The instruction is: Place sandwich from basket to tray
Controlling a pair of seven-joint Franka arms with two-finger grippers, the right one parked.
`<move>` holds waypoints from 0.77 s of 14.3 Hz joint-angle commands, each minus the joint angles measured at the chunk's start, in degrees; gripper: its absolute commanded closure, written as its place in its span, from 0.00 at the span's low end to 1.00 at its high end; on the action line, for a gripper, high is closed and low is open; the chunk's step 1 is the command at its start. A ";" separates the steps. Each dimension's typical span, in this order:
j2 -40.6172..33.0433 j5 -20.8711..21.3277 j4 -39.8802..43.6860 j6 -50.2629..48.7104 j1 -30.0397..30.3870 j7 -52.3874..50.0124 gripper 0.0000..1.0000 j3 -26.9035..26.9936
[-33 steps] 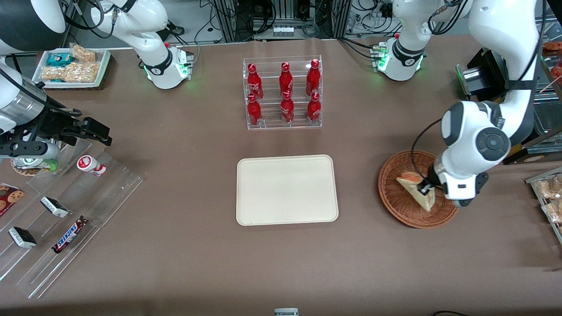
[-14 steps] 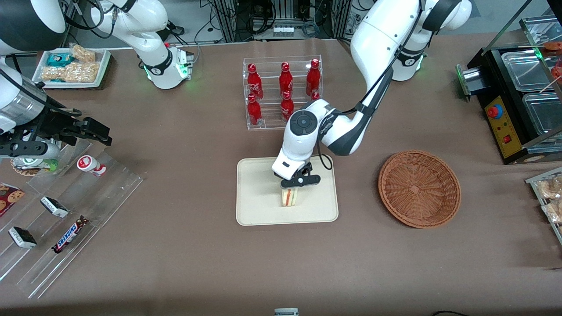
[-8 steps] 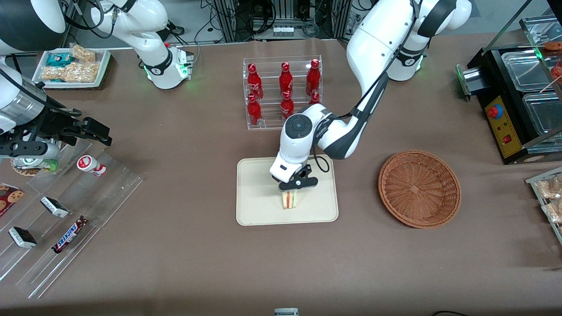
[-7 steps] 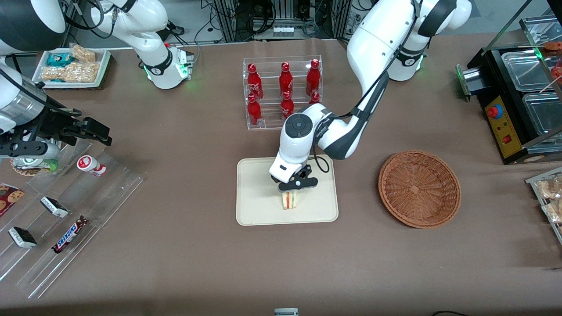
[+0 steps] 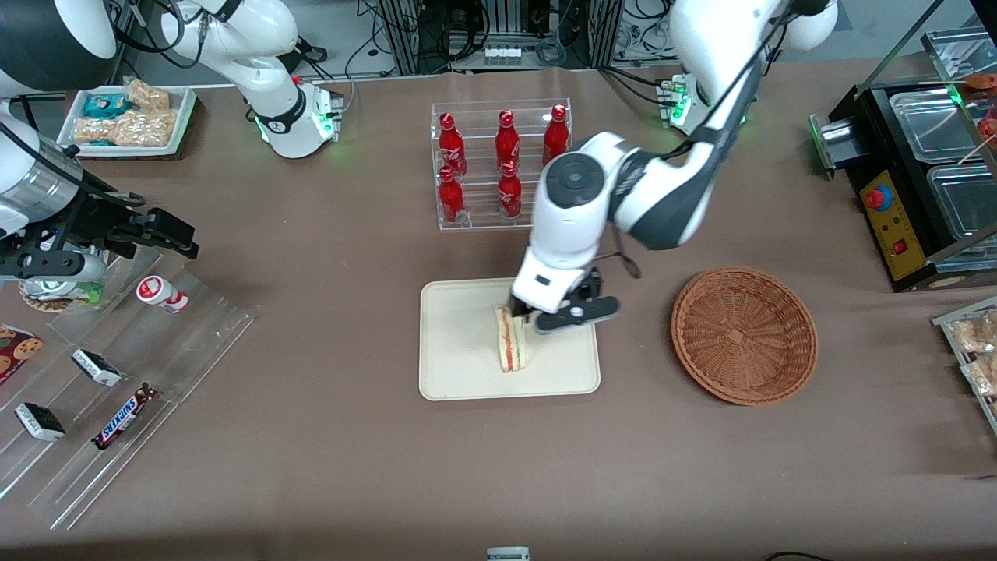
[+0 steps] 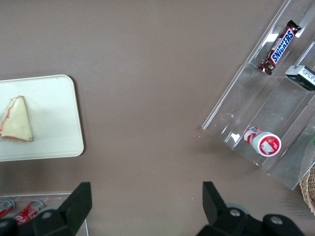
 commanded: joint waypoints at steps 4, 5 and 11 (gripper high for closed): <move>-8.67 -1.91 -7.62 -6.49 12.65 11.84 0.00 -0.44; -11.22 -2.00 -10.00 -7.28 15.55 16.57 0.00 -0.44; -20.55 -3.32 -14.15 -15.89 24.80 35.85 0.00 -0.44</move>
